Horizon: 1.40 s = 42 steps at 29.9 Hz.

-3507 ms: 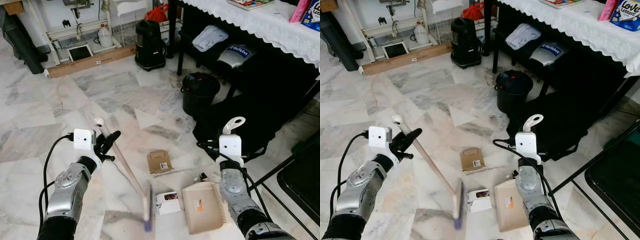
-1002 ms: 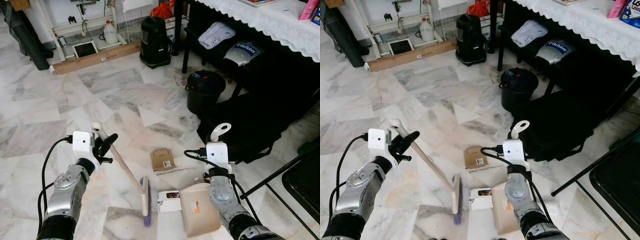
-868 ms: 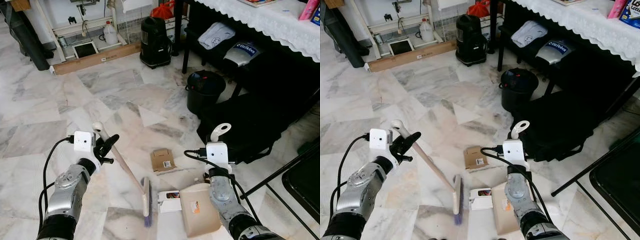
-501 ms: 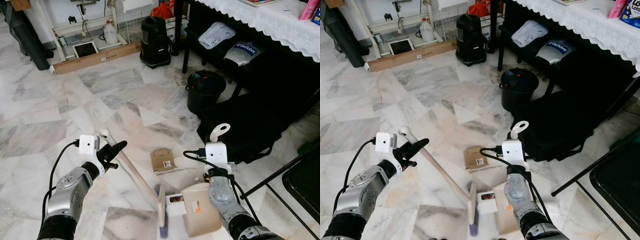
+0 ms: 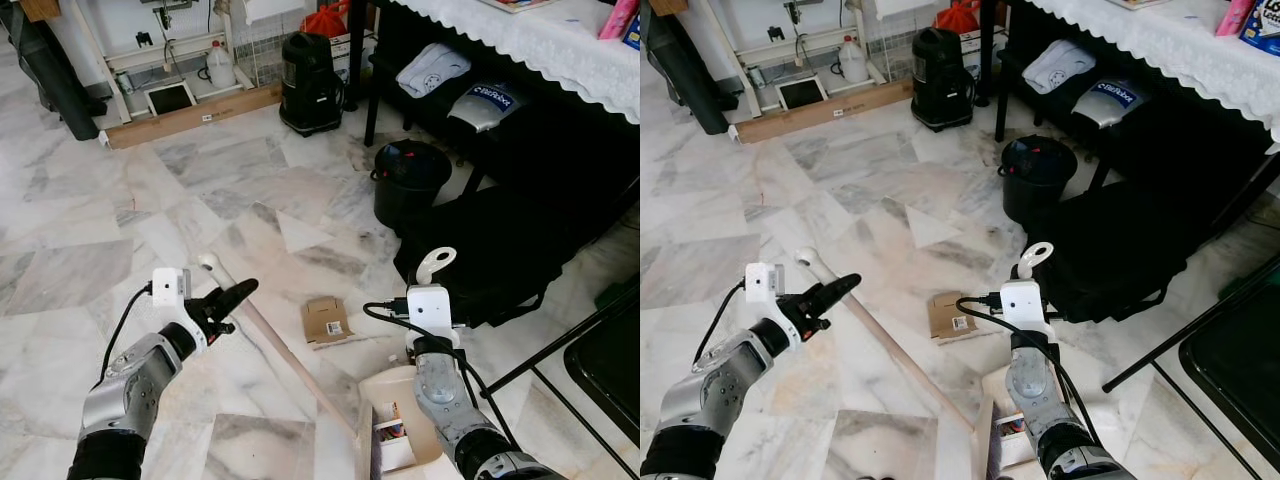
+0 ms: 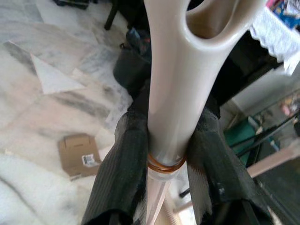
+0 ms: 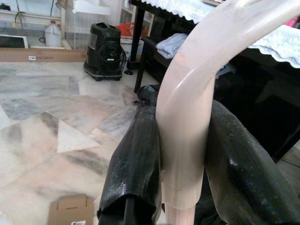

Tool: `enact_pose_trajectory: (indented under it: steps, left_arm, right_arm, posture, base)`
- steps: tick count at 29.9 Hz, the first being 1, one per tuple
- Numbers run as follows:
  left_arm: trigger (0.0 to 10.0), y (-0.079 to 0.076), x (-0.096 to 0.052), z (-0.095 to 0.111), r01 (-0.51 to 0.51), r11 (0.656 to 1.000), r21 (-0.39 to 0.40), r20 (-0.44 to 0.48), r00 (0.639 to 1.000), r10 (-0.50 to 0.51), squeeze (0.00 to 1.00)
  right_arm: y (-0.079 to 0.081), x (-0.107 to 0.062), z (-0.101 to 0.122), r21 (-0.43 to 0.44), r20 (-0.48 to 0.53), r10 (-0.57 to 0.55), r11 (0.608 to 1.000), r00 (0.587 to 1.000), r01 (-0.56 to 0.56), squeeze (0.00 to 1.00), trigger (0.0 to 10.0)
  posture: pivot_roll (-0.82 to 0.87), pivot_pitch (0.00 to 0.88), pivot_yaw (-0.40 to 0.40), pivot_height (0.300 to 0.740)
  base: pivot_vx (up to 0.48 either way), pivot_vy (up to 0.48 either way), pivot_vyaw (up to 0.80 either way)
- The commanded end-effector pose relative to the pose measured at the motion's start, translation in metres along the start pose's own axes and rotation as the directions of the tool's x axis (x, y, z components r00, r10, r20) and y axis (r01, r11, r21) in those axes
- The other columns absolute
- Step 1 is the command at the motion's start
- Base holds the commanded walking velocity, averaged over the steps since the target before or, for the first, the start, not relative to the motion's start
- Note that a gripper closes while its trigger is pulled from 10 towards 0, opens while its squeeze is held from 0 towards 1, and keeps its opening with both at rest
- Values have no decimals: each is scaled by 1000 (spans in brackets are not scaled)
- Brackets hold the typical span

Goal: Sweep floor

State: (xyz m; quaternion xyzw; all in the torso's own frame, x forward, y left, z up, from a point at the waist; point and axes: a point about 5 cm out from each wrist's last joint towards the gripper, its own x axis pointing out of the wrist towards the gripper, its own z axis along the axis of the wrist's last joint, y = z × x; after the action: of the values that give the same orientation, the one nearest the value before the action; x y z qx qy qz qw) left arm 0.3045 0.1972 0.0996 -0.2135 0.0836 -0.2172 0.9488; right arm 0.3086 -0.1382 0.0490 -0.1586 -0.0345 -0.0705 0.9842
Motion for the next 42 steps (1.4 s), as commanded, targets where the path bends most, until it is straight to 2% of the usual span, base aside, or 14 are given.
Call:
enact_pose_trajectory:
  steps: [1,6,13,14,16,22,26,31,33,34,35,37,42]
  left_arm:
    - [10000,-5,3,11,32,998,-52,64,998,-29,0]
    - [10000,-9,5,21,43,993,-113,127,991,-29,0]
    - [10000,-9,5,38,-22,999,-42,212,977,30,0]
    - [10000,-11,5,44,-35,999,0,230,973,34,0]
    - [10000,-10,3,47,-58,998,25,247,968,50,0]
    - [10000,-4,-2,57,-143,989,47,306,944,122,0]
    - [10000,-3,-7,74,-205,978,48,407,898,169,0]
    - [10000,-6,-7,86,-205,979,21,465,868,171,0]
    - [10000,-11,-7,105,-219,976,-1,544,819,185,0]
    - [10000,-11,-7,105,-219,976,-1,544,819,185,0]
    - [10000,-12,-7,110,-227,974,-5,563,804,190,0]
    - [10000,-16,-10,128,-250,968,-10,627,753,201,0]
    - [10000,-22,-14,148,-267,964,-5,687,700,197,0]
  right_arm:
    - [3,-13,-19,2,-113,16,1000,994,-16,0,10000]
    - [3,-9,-16,51,-114,22,999,993,-16,0,10000]
    - [4,-6,-13,66,-109,34,997,993,-27,0,10000]
    - [4,-5,-13,88,-113,43,996,993,-33,0,10000]
    - [5,-5,-13,120,-125,36,993,991,-21,0,10000]
    - [3,-3,-12,148,-131,34,989,991,-15,0,10000]
    - [-1,0,-12,178,-138,21,984,990,4,0,10000]
    - [-3,2,-10,190,-135,23,982,991,3,0,10000]
    - [-6,4,-9,211,-133,17,977,991,11,0,10000]
    - [-6,4,-9,211,-133,17,977,991,11,0,10000]
    - [-6,5,-9,213,-133,17,977,991,12,0,10000]
    - [-7,7,-7,218,-127,15,976,992,13,0,10000]
    - [-11,11,-2,227,-95,-4,974,995,25,0,10000]
  posture:
    - [92,140,48,740]
    - [91,136,45,740]
    - [92,130,40,740]
    - [95,127,38,740]
    - [95,127,38,740]
    - [95,118,36,740]
    - [91,113,32,740]
    - [87,106,26,740]
    - [85,99,21,740]
    - [85,99,21,740]
    - [85,99,21,740]
    - [83,95,18,740]
    - [82,89,14,740]
  base:
    - [0,0,0]
    - [0,0,0]
    - [0,0,0]
    - [0,0,0]
    - [0,0,0]
    - [0,0,0]
    - [0,0,0]
    - [0,0,0]
    - [0,0,0]
    - [0,0,0]
    - [0,0,0]
    - [0,0,0]
    - [0,0,0]
